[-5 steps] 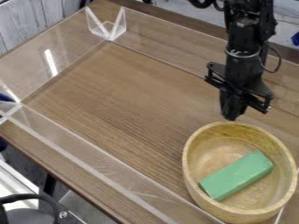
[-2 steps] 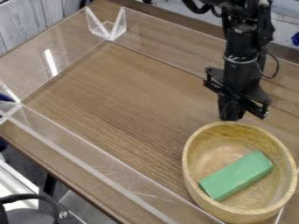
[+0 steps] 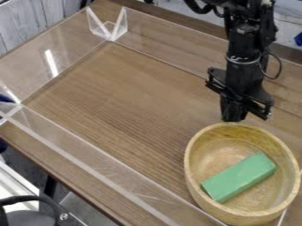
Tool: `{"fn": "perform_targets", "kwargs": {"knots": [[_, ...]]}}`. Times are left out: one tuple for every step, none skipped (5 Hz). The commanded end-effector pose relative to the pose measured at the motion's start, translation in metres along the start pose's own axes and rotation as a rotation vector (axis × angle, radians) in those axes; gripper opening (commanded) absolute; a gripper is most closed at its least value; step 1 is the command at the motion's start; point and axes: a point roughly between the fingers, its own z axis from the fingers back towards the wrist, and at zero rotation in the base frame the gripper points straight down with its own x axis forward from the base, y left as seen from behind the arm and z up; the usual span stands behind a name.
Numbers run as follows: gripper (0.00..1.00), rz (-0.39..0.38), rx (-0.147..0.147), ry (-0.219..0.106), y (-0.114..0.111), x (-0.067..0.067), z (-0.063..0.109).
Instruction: Put the green block in the brown bowl
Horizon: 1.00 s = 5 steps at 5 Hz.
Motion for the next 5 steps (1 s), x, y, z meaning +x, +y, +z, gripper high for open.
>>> {"fn": "perform_targets", "kwargs": {"knots": [[0.00,-0.002,0.010,-0.069,0.0020,0.0084,0.0201],[0.00,0.000,0.011,-0.073,0.0032,0.0085,0.0215],[0.00,0.002,0.013,-0.077,0.0046,0.0086,0.0233],[0.00,0.005,0.014,-0.083,0.0058,0.0088,0.0257],[0.00,0.004,0.014,-0.084,0.0063,0.0086,0.0262]]}}
